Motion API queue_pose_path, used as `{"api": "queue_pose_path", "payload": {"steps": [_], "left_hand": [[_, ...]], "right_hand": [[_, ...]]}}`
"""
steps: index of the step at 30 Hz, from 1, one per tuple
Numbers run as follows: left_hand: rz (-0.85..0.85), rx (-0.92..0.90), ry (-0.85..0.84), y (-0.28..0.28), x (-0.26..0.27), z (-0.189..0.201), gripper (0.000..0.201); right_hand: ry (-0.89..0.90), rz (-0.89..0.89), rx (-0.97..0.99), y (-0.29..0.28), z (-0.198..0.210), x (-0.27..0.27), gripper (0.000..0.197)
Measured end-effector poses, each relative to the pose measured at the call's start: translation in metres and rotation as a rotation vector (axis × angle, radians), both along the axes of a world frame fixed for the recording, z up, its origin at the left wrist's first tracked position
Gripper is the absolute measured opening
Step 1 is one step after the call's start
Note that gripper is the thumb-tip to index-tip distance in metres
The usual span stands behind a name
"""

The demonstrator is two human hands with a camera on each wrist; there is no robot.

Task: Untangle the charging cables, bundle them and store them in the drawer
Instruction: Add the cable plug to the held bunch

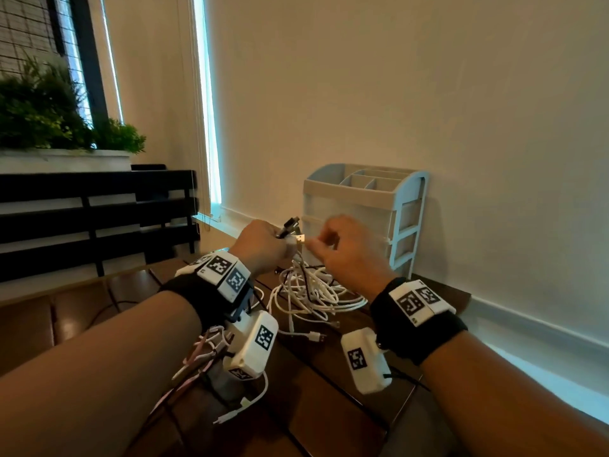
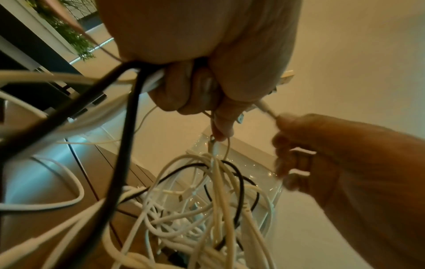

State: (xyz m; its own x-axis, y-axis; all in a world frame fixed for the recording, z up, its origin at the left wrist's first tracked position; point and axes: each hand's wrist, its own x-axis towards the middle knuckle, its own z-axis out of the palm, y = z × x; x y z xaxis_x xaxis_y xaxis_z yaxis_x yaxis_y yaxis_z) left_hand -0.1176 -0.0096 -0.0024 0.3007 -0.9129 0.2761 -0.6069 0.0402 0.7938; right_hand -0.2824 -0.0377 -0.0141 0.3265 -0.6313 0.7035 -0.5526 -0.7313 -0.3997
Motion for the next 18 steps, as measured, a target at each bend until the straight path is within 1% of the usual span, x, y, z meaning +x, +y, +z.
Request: {"api": "queue_pose_path", "payload": {"steps": [1, 3, 4, 5, 6, 8, 10, 13, 15, 18], "left_hand": [[0.001, -0.006, 0.031, 0.000, -0.001, 0.001, 0.017], [0.003, -0.012, 0.101, -0.001, -0.001, 0.002, 0.010], [0.005, -0.005, 0.118, -0.001, 0.000, 0.001, 0.012], [0.009, -0.002, 0.120, -0.001, 0.002, 0.001, 0.012], [0.017, -0.002, 0.118, -0.001, 0.005, 0.000, 0.013], [0.054, 0.012, 0.107, -0.003, 0.011, 0.001, 0.015], [0.099, 0.032, 0.094, -0.003, 0.019, 0.002, 0.017], [0.131, 0.040, 0.114, -0.002, 0.024, 0.005, 0.018], [0.131, 0.047, 0.110, -0.002, 0.023, 0.006, 0.021], [0.132, 0.046, 0.100, -0.004, 0.018, 0.006, 0.020]], "right_hand": [[0.119, 0.016, 0.037, 0.004, -0.001, 0.005, 0.023], [0.424, -0.035, 0.153, 0.003, -0.008, 0.008, 0.038], [0.496, -0.038, 0.190, 0.000, -0.012, 0.007, 0.036], [0.506, -0.029, 0.197, -0.003, -0.014, 0.005, 0.027], [0.492, -0.023, 0.160, -0.004, -0.015, 0.002, 0.016], [0.504, -0.052, 0.010, -0.007, -0.017, -0.004, 0.004], [0.545, -0.034, -0.128, -0.009, -0.016, -0.012, 0.005], [0.648, 0.008, -0.240, -0.010, -0.015, -0.026, 0.006], [0.763, -0.034, -0.265, -0.013, -0.014, -0.032, 0.001], [0.866, -0.171, -0.168, -0.013, -0.010, -0.038, 0.006]]}}
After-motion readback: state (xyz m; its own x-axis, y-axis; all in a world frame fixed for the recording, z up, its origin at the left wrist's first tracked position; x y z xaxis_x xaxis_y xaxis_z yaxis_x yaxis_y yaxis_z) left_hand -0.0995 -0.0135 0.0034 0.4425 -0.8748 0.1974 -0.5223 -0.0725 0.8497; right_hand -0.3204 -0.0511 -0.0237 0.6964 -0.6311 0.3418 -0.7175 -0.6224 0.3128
